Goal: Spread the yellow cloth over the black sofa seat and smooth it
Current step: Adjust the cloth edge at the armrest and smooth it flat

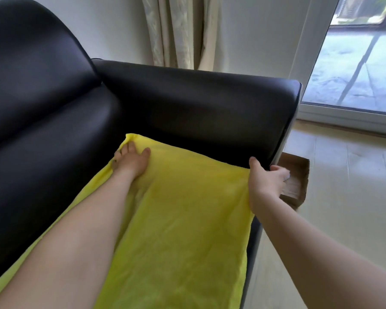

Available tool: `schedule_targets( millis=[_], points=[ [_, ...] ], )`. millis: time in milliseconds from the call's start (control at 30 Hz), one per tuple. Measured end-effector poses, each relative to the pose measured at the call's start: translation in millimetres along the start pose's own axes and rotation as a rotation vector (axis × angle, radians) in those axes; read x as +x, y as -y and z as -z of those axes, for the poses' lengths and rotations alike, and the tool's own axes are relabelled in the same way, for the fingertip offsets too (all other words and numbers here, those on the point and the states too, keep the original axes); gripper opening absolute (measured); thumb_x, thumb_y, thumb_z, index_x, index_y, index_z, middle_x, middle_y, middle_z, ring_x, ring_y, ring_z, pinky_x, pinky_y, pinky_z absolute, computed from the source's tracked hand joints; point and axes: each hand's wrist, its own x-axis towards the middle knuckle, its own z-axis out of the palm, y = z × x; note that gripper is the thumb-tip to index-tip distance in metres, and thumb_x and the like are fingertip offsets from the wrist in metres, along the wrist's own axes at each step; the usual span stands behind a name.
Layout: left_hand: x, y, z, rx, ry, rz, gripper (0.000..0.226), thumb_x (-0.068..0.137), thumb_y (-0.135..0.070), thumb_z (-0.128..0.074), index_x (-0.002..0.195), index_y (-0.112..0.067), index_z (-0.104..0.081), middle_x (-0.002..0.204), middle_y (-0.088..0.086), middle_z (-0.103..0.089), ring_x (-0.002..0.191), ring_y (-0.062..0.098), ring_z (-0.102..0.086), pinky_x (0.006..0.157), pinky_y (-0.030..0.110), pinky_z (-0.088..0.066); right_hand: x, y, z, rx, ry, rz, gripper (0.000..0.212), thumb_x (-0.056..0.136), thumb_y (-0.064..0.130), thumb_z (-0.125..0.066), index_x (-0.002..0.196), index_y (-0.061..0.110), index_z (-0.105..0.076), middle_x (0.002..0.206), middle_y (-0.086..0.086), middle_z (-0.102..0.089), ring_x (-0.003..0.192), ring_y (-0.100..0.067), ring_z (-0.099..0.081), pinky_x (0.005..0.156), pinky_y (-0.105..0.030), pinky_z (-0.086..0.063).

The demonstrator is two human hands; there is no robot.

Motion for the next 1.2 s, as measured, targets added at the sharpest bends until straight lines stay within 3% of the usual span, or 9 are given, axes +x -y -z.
schedule_targets(
  millis=[100, 167, 267, 433, 567, 667, 867, 1067, 1200],
  points=[
    [7, 3, 3, -0.027, -0.302, 0.024, 0.057, 0.095, -0.038, -0.042, 0.146, -0.014, -0.032, 0.145, 0.015, -0.032, 0.131, 0.037, -0.029, 0.108, 0.046, -0.027, -5, -8, -1, -0.146, 0.081, 0.010, 0.039, 0.088, 0.013, -0.050, 0.123, 0.014, -0.035, 0.087, -0.002, -0.046, 0.069, -0.017, -0.049, 0.057, -0.030, -0.039],
    [11, -3, 6, -0.066, -0.423, 0.081, 0.046, 0.091, -0.026, -0.046, 0.136, -0.013, -0.043, 0.135, 0.016, -0.037, 0.124, 0.037, -0.033, 0.104, 0.045, -0.027, 0, -5, -5, -0.233, 0.057, 0.076, 0.038, 0.086, 0.002, -0.046, 0.119, 0.016, -0.035, 0.095, -0.004, -0.050, 0.074, -0.020, -0.051, 0.055, -0.030, -0.041],
    [17, -10, 9, 0.002, -0.356, 0.124, 0.035, 0.092, -0.023, -0.043, 0.124, -0.012, -0.053, 0.133, 0.014, -0.036, 0.122, 0.035, -0.033, 0.103, 0.043, -0.026, 5, 0, -14, -0.291, -0.066, 0.148, 0.037, 0.083, -0.006, -0.044, 0.108, 0.018, -0.034, 0.117, -0.010, -0.051, 0.098, -0.030, -0.054, 0.077, -0.040, -0.050],
    [25, -18, 10, 0.005, -0.277, 0.032, 0.035, 0.094, -0.017, -0.038, 0.127, -0.009, -0.047, 0.133, 0.016, -0.049, 0.123, 0.037, -0.043, 0.102, 0.045, -0.035, 10, 1, -19, -0.297, -0.235, 0.122, 0.041, 0.085, -0.009, -0.048, 0.119, 0.013, -0.041, 0.125, -0.011, -0.044, 0.095, -0.026, -0.045, 0.077, -0.034, -0.039],
    [29, -18, 15, -0.066, -0.185, 0.142, 0.043, 0.094, -0.018, -0.043, 0.135, -0.006, -0.042, 0.134, 0.018, -0.051, 0.122, 0.038, -0.049, 0.103, 0.044, -0.040, 14, -2, -22, -0.366, -0.255, -0.079, 0.049, 0.090, 0.021, -0.041, 0.136, 0.007, -0.030, 0.139, -0.017, -0.033, 0.124, -0.036, -0.037, 0.098, -0.042, -0.034],
    [31, -18, 18, -0.110, -0.262, 0.078, 0.039, 0.095, -0.019, -0.040, 0.130, -0.006, -0.051, 0.132, 0.019, -0.050, 0.119, 0.041, -0.048, 0.102, 0.046, -0.040, 17, -8, -21, -0.341, -0.240, -0.174, 0.052, 0.092, 0.027, -0.034, 0.137, 0.001, -0.037, 0.139, -0.019, -0.042, 0.124, -0.038, -0.043, 0.102, -0.045, -0.036],
    [22, -35, 46, -0.565, -0.437, -0.048, 0.030, 0.100, -0.021, -0.030, 0.117, -0.001, -0.043, 0.120, 0.024, -0.055, 0.109, 0.041, -0.052, 0.086, 0.041, -0.039, 27, 0, -14, -0.311, -0.203, 0.020, 0.034, 0.094, 0.007, -0.040, 0.128, 0.006, -0.046, 0.132, -0.014, -0.044, 0.117, -0.036, -0.048, 0.099, -0.044, -0.044],
    [38, -29, 55, -0.137, -0.338, -0.094, 0.031, 0.098, -0.025, -0.033, 0.117, -0.007, -0.049, 0.122, 0.024, -0.057, 0.112, 0.044, -0.053, 0.089, 0.045, -0.041, 39, -7, -8, -0.326, -0.296, 0.074, 0.026, 0.094, 0.006, -0.043, 0.119, 0.012, -0.050, 0.126, -0.012, -0.044, 0.114, -0.034, -0.048, 0.096, -0.041, -0.044],
    [39, -26, 46, 0.049, -0.421, -0.151, 0.030, 0.100, -0.027, -0.035, 0.114, -0.004, -0.048, 0.119, 0.026, -0.057, 0.111, 0.045, -0.052, 0.091, 0.047, -0.039, 35, -5, -11, -0.472, -0.342, 0.143, 0.031, 0.094, 0.007, -0.043, 0.124, 0.015, -0.044, 0.133, -0.012, -0.036, 0.123, -0.034, -0.038, 0.103, -0.042, -0.033]
  ],
)
